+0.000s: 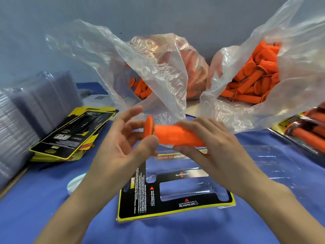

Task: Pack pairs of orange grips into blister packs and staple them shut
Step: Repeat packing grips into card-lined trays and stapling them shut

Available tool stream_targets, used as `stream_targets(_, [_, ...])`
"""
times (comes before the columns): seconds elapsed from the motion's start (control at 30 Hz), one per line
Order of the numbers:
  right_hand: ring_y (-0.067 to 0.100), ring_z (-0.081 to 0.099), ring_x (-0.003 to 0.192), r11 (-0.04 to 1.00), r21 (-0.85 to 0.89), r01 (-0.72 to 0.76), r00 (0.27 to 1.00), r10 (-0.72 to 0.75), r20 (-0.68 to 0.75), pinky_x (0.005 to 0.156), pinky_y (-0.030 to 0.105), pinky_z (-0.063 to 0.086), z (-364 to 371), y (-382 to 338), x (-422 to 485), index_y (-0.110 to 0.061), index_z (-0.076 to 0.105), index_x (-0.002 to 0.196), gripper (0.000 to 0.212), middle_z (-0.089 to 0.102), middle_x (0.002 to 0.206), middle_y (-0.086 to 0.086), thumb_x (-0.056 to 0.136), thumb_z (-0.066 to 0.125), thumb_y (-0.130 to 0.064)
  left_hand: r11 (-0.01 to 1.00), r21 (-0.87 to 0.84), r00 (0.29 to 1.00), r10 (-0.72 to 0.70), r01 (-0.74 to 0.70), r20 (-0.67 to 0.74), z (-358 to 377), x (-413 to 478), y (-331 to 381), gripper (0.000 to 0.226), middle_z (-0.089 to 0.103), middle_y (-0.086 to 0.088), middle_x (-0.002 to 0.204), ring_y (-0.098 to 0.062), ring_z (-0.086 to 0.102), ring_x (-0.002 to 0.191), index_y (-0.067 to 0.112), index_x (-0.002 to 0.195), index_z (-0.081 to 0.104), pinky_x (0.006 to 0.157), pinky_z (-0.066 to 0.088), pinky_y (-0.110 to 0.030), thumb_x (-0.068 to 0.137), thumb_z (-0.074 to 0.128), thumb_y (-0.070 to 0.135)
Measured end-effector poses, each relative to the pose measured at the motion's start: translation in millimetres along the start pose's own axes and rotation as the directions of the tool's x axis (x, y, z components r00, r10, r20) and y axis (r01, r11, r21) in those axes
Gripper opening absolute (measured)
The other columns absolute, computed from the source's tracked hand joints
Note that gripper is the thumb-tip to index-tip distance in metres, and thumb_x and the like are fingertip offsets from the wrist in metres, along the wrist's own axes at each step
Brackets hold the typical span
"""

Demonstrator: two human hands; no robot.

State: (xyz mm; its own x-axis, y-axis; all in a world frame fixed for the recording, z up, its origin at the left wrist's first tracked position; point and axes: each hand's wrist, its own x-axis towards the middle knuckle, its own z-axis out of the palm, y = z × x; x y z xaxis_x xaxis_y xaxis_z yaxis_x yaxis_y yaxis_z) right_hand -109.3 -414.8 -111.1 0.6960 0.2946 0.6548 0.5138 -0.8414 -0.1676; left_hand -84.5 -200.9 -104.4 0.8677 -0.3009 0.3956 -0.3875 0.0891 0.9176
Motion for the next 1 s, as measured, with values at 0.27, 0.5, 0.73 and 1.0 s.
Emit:
stream_targets(0.27, [0.014,0.062,0.116,0.204,0.955,-0.217,0.930,0.339,0.139,0.093,0.033,0.053,7,-39,-1,-0.023,0.055,0.128,0.033,0.065,0.125,-0.008,0.102,0.046,-0.040,0.990,0.120,0.996,0.061,-0.069,0.067,41,-8,2,0.033,0.069,0.011,0.114,-0.015,0.064,0.110,0.044,0.113,0.059,0.090,0.053,-0.037,0.082,0.069,0.043])
stream_targets(0.5, [0.004,0.057,0.123,0.460,0.818,-0.346,0.915,0.358,0.185,0.107,0.032,0.045,-23,5,-25,-0.035,0.069,0.117,0.029,0.068,0.122,-0.016,0.097,0.050,-0.044,0.849,0.503,0.984,0.107,-0.164,0.140,27,-9,0,0.029,0.065,0.024,0.104,0.000,0.059,0.099,0.047,0.112,0.053,0.079,0.040,-0.006,0.084,0.059,0.052])
stream_targets(0.73, [-0.007,0.059,0.106,0.714,0.450,-0.536,0.819,0.569,0.074,0.084,0.007,0.041,-23,43,-55,-0.036,0.067,0.114,0.029,0.069,0.108,-0.025,0.101,0.048,-0.018,0.514,0.796,0.903,-0.089,-0.320,0.421,13,-15,-17,0.032,0.046,0.038,0.110,0.011,0.048,0.099,0.055,0.119,0.041,0.086,0.030,-0.003,0.088,0.044,0.064])
stream_targets(1.0, [0.009,0.055,0.109,0.899,0.138,-0.416,0.903,0.391,0.180,0.095,0.019,0.038,-14,38,-55,-0.026,0.068,0.119,0.027,0.066,0.114,-0.012,0.100,0.052,-0.014,0.498,0.780,0.847,-0.155,-0.378,0.509,17,-14,-20,0.032,0.043,0.043,0.112,0.020,0.042,0.101,0.053,0.114,0.040,0.086,0.026,0.003,0.085,0.038,0.066])
